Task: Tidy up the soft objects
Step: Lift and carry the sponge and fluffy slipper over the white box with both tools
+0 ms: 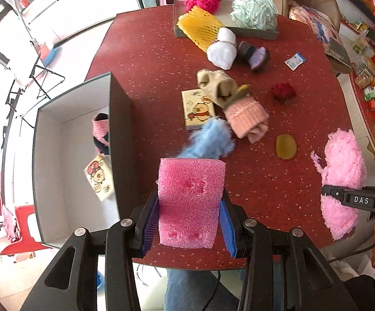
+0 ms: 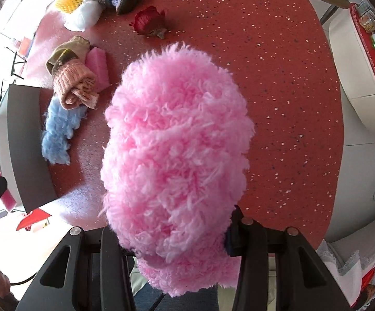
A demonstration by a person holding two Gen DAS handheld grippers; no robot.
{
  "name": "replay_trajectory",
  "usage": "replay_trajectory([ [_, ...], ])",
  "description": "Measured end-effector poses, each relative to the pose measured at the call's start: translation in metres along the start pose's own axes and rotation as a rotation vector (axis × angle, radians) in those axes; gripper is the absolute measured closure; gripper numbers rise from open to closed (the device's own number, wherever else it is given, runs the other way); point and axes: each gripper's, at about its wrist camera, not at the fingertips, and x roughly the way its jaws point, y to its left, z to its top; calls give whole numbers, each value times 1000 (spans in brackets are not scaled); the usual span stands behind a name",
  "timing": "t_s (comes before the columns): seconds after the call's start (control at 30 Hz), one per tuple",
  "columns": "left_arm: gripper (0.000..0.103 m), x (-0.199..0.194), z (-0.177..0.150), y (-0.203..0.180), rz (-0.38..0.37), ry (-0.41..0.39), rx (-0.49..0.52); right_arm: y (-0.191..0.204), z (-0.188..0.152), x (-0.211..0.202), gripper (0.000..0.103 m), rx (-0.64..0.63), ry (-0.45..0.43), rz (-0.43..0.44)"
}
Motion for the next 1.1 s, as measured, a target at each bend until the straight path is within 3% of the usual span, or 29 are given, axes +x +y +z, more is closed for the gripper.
replay_trajectory([
  [0.27, 59, 5, 5, 38, -34, -29, 11, 27, -1, -6, 55, 52, -47, -11],
  [0.63, 59, 18, 0, 120, -87, -32, 8, 103, -20, 2, 55, 96, -74, -32],
  [1.1, 59, 36, 1, 211, -133, -71, -111, 195, -19, -12, 55, -2, -107, -128],
])
